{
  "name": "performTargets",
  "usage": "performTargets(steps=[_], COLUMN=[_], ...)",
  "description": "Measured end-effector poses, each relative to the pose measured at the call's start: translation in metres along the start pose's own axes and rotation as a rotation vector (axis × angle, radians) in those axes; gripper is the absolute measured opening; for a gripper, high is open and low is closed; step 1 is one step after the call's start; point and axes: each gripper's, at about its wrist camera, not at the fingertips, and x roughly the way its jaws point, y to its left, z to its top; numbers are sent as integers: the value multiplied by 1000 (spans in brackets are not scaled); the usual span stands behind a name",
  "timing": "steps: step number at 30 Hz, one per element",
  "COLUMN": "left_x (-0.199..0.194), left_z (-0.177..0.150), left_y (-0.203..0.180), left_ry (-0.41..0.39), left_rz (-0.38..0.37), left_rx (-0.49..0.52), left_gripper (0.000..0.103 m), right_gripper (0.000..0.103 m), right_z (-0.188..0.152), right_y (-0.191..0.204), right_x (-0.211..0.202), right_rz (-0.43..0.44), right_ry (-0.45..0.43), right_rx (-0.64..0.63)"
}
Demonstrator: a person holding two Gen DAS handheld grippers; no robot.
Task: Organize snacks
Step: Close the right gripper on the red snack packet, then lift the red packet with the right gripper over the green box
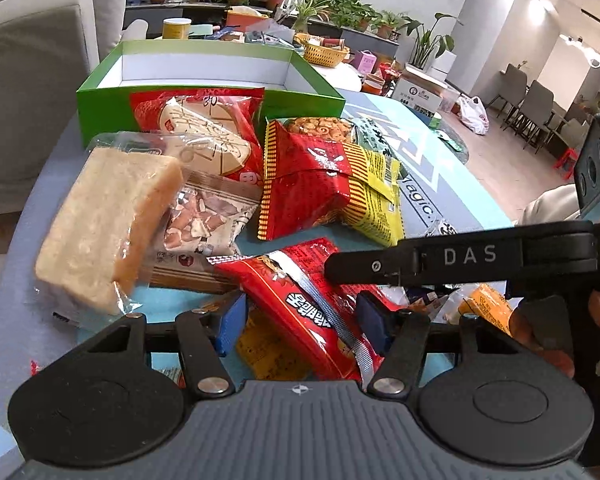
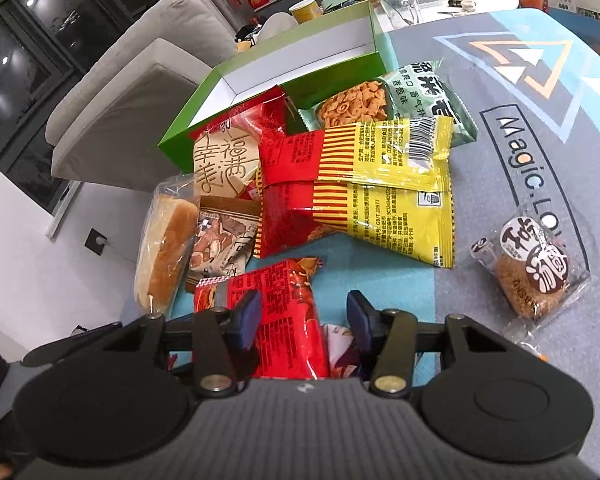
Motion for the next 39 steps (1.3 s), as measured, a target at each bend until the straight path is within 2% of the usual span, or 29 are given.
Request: performTargets(steps=[6, 11, 15, 21, 30, 39], left_x=[2, 0, -11, -29, -44, -39], left_z=[1, 5, 12, 38, 79, 128], left_y=[-8, -14, -20, -18, -3, 15], left_ry=[-10, -27, -72, -159, -250, -322], left_rz=[6, 44, 66, 81, 149, 191], left_rx=[47, 85, 125, 150, 157, 184], left_gripper=[55, 55, 55, 55, 55, 55], right_gripper=[66, 66, 66, 66, 66, 66], right_z=[2, 5, 10, 33, 77, 123], right_y=[4, 6, 14, 32, 63, 80], right_x=[5, 3, -6, -17, -10, 5], right_rz=[77, 94, 97, 112, 141, 171], right_ry=[30, 36, 2, -76, -127, -186], right_rx=[-23, -10, -21, -47, -95, -96])
